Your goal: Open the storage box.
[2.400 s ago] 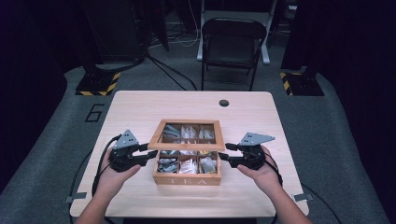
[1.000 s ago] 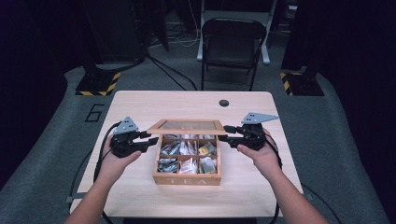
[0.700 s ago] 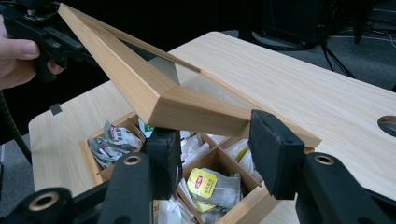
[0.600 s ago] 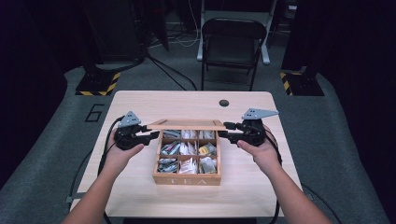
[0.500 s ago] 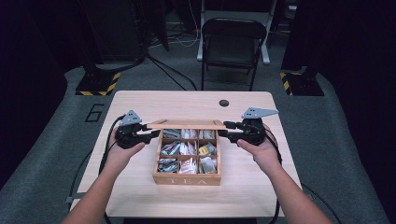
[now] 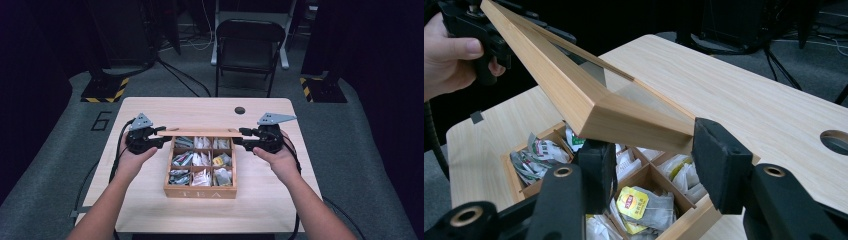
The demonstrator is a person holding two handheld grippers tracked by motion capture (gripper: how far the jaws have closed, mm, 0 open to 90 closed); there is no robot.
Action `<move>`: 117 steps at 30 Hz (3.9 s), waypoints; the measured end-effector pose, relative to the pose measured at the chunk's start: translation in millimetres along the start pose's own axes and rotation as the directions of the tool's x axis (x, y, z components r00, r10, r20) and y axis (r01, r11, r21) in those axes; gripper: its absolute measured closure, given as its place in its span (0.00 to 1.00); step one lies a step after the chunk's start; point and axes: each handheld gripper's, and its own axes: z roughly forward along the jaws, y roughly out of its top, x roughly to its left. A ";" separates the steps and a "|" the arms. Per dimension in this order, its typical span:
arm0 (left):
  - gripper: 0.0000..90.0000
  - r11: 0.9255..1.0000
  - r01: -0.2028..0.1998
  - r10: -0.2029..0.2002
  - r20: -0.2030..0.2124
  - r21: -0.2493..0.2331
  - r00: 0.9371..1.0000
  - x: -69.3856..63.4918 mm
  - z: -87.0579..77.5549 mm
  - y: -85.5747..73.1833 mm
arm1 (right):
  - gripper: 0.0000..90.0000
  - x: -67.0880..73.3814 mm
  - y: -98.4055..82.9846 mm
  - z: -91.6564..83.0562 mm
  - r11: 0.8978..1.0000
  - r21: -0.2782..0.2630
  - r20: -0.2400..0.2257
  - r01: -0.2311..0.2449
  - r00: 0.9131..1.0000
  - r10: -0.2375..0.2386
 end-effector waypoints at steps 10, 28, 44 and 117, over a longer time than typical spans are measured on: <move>0.65 1.000 -0.001 0.001 -0.013 0.006 1.000 0.9 1.2 5.4 | 0.59 -2.0 3.4 0.5 1.000 -0.012 0.007 -0.005 1.000 0.005; 0.65 1.000 0.014 -0.014 -0.019 0.015 1.000 9.8 6.4 23.6 | 0.59 -11.1 9.6 8.4 1.000 -0.016 0.057 0.004 0.998 -0.003; 0.66 0.999 0.037 -0.036 -0.020 0.004 0.999 20.6 13.4 36.4 | 0.56 -13.8 13.3 14.2 1.000 -0.003 0.095 0.016 0.995 -0.016; 0.68 0.996 0.085 -0.085 -0.003 -0.003 0.996 38.3 23.9 46.9 | 0.69 -67.3 3.6 81.3 0.995 0.095 0.158 0.001 0.987 -0.017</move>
